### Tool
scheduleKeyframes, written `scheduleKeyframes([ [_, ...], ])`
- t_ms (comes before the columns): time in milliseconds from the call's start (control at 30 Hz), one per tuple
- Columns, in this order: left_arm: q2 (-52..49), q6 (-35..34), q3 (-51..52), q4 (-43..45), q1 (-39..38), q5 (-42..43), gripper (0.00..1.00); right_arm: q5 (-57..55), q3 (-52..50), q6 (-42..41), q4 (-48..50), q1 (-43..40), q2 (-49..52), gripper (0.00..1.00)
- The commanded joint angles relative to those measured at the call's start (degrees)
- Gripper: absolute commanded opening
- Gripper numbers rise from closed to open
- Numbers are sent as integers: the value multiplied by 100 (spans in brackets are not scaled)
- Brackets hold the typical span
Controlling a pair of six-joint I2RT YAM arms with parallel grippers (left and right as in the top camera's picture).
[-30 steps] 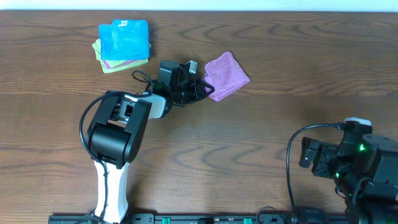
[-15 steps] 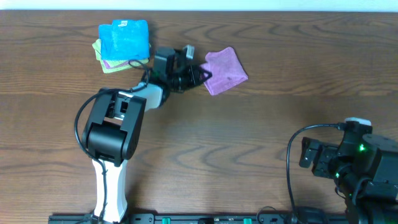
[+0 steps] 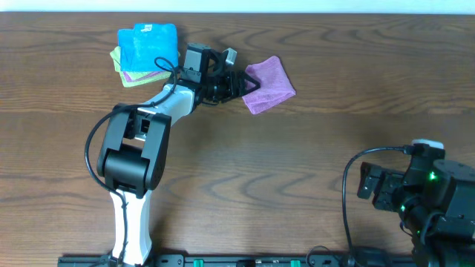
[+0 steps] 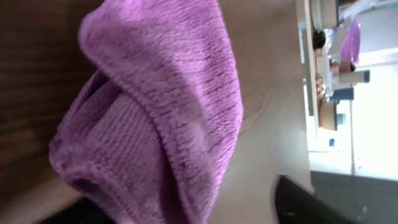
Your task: Fold the cloth
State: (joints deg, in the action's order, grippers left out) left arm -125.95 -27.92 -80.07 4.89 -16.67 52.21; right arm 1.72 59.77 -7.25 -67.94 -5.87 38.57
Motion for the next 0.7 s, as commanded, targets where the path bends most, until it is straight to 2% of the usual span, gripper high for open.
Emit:
scheduleKeyframes([
  [0,-50,380,-87,-133,13,-24,86,24,-11,-107,9,-7,-31,99],
  [133,-50,433,-79,-385,17,-247,96,24,-11,-107,7,-7,-31,99],
  [200,-50,573,-72,-496,44,-238,98,24,-11,-107,7,-7,-31,99],
  [500,-50,804,-59,-1064,87,-37,96,24,-11,-105,13,-7,-31,99],
  [667,-50,662,249,-538,39,144,95,24,-11,-107,24,-7,-31,99],
])
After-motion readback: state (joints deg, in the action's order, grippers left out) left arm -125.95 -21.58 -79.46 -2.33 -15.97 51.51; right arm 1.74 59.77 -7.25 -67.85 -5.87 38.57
